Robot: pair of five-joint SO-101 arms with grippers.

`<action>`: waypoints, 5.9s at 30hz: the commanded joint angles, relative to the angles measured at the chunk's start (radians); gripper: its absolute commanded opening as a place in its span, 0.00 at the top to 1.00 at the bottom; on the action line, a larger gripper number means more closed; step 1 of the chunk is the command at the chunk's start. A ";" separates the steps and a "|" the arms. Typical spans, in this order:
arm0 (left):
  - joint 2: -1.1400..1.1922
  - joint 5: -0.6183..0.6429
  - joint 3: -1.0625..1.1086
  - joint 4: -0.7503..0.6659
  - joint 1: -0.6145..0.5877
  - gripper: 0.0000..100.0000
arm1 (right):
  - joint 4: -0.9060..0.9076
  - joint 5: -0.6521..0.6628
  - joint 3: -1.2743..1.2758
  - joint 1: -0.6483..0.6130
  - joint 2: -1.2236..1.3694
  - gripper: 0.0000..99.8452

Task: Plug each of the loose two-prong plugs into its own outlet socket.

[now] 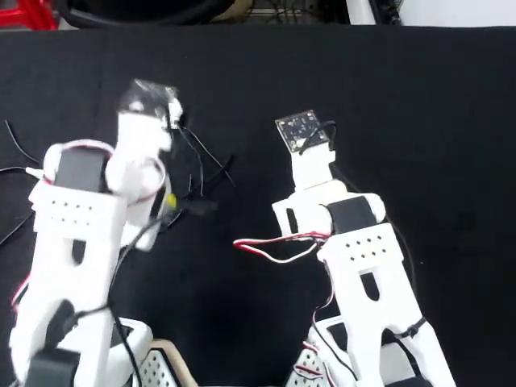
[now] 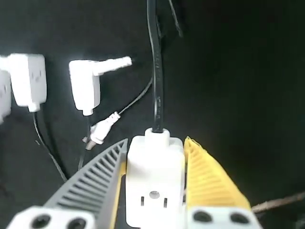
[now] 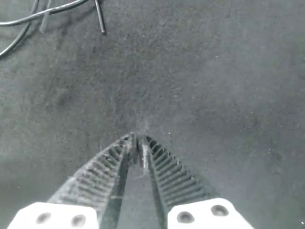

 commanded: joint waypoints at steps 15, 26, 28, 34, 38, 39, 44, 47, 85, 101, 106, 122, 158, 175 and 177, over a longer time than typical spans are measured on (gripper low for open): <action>-0.476 -0.944 1.036 -0.752 0.090 0.97 | -0.008 0.009 -0.025 0.015 -0.001 0.99; -0.591 -0.718 1.129 -0.948 0.191 0.71 | -0.008 0.009 -0.025 0.015 0.004 0.99; -0.611 -0.713 1.093 -0.902 0.174 0.64 | -0.008 0.009 -0.025 0.015 0.004 0.99; -0.717 -0.713 0.995 -0.706 0.127 0.55 | -0.008 0.011 -0.025 0.015 0.004 0.99; -0.815 -0.710 1.043 -0.773 0.065 0.56 | -0.008 0.011 -0.024 0.015 0.004 0.99; -0.836 -0.709 1.075 -0.830 0.036 0.57 | -0.008 0.011 -0.024 0.014 0.004 0.99; -0.864 -0.690 1.280 -1.142 -0.068 0.63 | -0.008 0.009 -0.024 0.014 0.004 0.99; -0.864 -0.690 1.333 -1.201 -0.070 0.67 | -0.008 0.009 -0.024 0.012 0.004 0.99; -0.864 -0.735 1.044 -0.703 0.022 0.69 | -0.008 0.009 -0.022 0.014 0.004 0.99; -0.638 -0.812 1.084 -0.652 0.030 0.69 | -0.008 0.009 -0.022 0.014 0.004 0.99; -0.634 -0.812 1.046 -0.585 0.031 0.69 | -0.008 0.009 -0.022 0.014 0.004 0.99; -0.637 -0.700 1.122 -0.542 0.205 0.69 | -0.008 0.009 -0.022 0.015 0.004 0.99; -0.466 -0.735 0.978 -0.687 0.002 0.81 | -0.008 0.009 -0.022 0.015 0.004 0.99; -0.161 -0.965 0.998 -0.466 0.091 0.81 | -0.008 0.012 -0.022 0.015 0.002 0.99; -0.161 -0.956 1.004 -0.463 0.119 0.81 | -0.008 0.012 -0.022 0.015 0.002 0.99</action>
